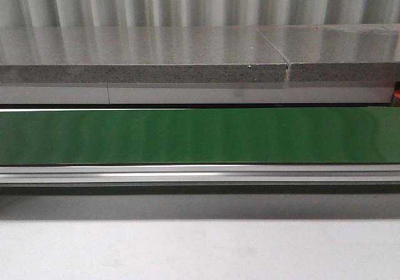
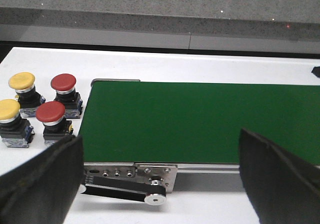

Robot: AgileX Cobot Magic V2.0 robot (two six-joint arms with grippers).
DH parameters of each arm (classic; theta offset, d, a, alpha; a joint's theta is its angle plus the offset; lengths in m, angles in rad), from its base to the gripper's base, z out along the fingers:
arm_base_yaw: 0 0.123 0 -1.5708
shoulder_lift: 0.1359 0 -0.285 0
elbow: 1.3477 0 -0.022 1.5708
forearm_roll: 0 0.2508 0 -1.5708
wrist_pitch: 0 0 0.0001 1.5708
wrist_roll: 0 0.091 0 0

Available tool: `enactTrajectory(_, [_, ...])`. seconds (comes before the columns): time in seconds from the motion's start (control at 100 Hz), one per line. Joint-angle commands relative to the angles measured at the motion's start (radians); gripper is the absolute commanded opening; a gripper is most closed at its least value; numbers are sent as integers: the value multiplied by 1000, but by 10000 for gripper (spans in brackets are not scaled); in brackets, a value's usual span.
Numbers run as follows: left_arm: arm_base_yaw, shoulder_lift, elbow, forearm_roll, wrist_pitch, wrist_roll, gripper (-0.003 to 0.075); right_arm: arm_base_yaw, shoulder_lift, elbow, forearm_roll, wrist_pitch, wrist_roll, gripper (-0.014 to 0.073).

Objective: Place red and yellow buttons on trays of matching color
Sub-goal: 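Move the left gripper down toward the next red button beside the belt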

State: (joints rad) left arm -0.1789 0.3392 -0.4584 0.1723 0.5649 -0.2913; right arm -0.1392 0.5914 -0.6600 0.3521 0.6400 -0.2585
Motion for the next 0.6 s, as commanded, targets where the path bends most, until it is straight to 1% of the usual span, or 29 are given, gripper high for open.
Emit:
enactTrajectory(0.0, [6,43,-62,64,-76,-112,608,2,-3,-26,8,-58,-8,-120])
enactTrajectory(0.11, [35,124,-126,196,-36,-243,608,2,-3,-26,8,-58,-8,-120])
enactTrajectory(0.2, [68,207,-184,253,-18,-313,608,2,-3,-26,8,-58,-8,-120])
enactTrajectory(0.4, [157,407,-288,241,-17,-381,608,2,-3,-26,8,-58,-8,-120])
enactTrajectory(0.59, [258,624,-342,196,-65,-382,608,2,-3,-26,8,-58,-8,-120])
